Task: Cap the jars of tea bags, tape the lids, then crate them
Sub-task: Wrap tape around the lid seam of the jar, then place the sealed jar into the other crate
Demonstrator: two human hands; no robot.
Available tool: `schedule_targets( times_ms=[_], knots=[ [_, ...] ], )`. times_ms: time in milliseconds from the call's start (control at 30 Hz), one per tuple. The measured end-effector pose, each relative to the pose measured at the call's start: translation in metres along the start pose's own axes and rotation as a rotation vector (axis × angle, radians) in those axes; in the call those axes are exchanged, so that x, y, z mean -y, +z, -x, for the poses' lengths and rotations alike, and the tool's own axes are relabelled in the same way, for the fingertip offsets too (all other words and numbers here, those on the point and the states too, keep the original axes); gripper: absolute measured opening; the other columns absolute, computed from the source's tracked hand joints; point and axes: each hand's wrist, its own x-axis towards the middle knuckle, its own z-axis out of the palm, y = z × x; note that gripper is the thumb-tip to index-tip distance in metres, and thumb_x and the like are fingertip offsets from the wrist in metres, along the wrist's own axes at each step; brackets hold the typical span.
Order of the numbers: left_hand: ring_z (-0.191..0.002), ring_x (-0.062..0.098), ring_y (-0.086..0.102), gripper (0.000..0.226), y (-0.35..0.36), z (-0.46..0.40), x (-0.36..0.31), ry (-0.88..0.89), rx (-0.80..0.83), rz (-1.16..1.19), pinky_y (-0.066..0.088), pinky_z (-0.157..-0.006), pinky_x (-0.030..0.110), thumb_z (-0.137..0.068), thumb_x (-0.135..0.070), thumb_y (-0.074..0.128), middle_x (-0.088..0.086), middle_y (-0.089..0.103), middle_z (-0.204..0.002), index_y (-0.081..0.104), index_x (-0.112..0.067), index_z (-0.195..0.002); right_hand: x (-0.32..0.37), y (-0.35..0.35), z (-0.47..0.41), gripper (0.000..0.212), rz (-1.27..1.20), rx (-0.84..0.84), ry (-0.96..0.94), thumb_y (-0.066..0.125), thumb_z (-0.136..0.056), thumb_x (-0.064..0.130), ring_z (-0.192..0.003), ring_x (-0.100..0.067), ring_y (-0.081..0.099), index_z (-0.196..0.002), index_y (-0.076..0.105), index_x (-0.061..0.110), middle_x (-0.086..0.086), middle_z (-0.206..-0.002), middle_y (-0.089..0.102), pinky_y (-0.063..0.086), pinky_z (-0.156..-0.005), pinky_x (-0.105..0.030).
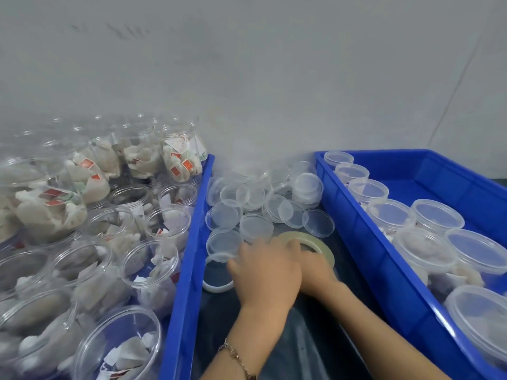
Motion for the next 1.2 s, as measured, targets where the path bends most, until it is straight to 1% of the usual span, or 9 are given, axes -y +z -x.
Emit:
schedule_targets(
  times_ms=[200,333,467,567,667,733,900,1033,1200],
  knots=[
    [-0.123,0.030,0.039,0.038,0.001,-0.001,0.001,0.031,0.109,-0.107,0.032,-0.095,0.048,-0.090,-0.045,0.038,0.006,0.049,-0.134,0.046,-0.027,-0.123,0.006,0.006,0.013,0.024,0.068,-0.017,-0.111,0.039,-0.094,0.034,-0.103,-0.021,0.049,-0.107,0.050,0.017,0.001,-0.110,0.054,0.038,-0.084,-0.035],
    [-0.145,0.015,-0.006,0.065,-0.010,0.001,0.015,0.101,-0.022,0.302,-0.004,-0.114,0.051,-0.091,-0.049,0.039,0.002,0.012,-0.159,0.019,-0.029,-0.149,0.004,-0.005,0.026,0.026,-0.139,-0.079,-0.058,0.044,-0.095,0.030,-0.114,-0.018,0.042,-0.116,0.052,0.016,0.003,-0.120,0.047,0.033,-0.096,-0.029],
    [-0.138,0.014,0.027,0.062,-0.006,0.023,0.042,-0.201,-0.446,0.811,0.023,-0.114,0.044,-0.088,-0.038,0.048,0.002,0.037,-0.148,0.035,-0.015,-0.144,0.021,-0.027,0.061,0.048,-0.569,-0.345,0.082,0.053,-0.084,0.001,-0.115,-0.007,0.046,-0.125,0.049,0.026,0.020,-0.118,0.046,0.035,-0.094,-0.016],
    [-0.136,0.013,0.033,0.059,0.016,0.040,0.049,-0.467,-0.188,1.040,0.029,-0.110,0.038,-0.095,-0.033,0.051,-0.003,0.034,-0.151,0.027,-0.025,-0.148,0.047,-0.032,0.095,0.056,-0.726,-0.384,0.096,0.056,-0.073,0.014,-0.112,0.012,0.042,-0.120,0.041,0.041,0.041,-0.114,0.039,0.035,-0.088,-0.005],
    [-0.108,0.017,0.057,0.028,0.029,0.042,0.046,-0.487,-0.069,1.132,0.042,-0.085,0.032,-0.099,-0.033,0.041,0.003,0.062,-0.123,0.056,-0.029,-0.122,0.066,-0.038,0.105,0.074,-0.656,-0.277,-0.066,0.056,-0.074,0.042,-0.119,0.020,0.027,-0.140,0.023,0.039,0.039,-0.130,0.027,0.020,-0.093,0.002],
    [-0.094,0.025,0.060,0.029,0.025,0.039,0.037,-0.457,-0.071,0.987,0.040,-0.074,0.032,-0.098,-0.033,0.035,0.009,0.068,-0.106,0.062,-0.027,-0.106,0.070,-0.051,0.102,0.074,-0.639,-0.257,-0.051,0.064,-0.077,0.034,-0.121,0.008,0.034,-0.142,0.028,0.031,0.022,-0.134,0.040,0.022,-0.090,-0.001],
    [-0.101,0.031,0.060,0.050,-0.025,0.027,-0.015,-0.271,-0.168,0.936,0.047,-0.085,0.039,-0.095,-0.045,0.024,0.014,0.066,-0.110,0.058,-0.016,-0.118,0.066,-0.100,0.112,0.043,-0.477,-0.592,-0.036,0.063,-0.083,0.031,-0.102,-0.014,0.050,-0.123,0.049,0.026,0.008,-0.124,0.044,0.040,-0.077,-0.020],
    [-0.110,0.026,0.051,0.061,-0.070,0.006,-0.066,0.026,-0.200,0.818,0.042,-0.097,0.041,-0.089,-0.051,0.022,0.010,0.052,-0.122,0.048,-0.022,-0.136,0.031,-0.154,0.122,0.048,-0.569,-0.737,0.063,0.070,-0.082,0.028,-0.098,-0.006,0.049,-0.125,0.051,0.029,0.009,-0.126,0.048,0.038,-0.076,-0.005],
    [-0.097,0.038,0.053,0.023,-0.102,-0.039,-0.129,0.206,-0.075,0.834,0.039,-0.075,0.038,-0.095,-0.024,0.039,0.012,0.052,-0.089,0.057,-0.013,-0.105,-0.031,-0.217,0.120,0.046,-0.444,-0.828,0.120,0.076,-0.073,0.024,-0.092,-0.010,0.054,-0.117,0.062,0.026,0.010,-0.113,0.060,0.045,-0.082,-0.028]
  ],
)
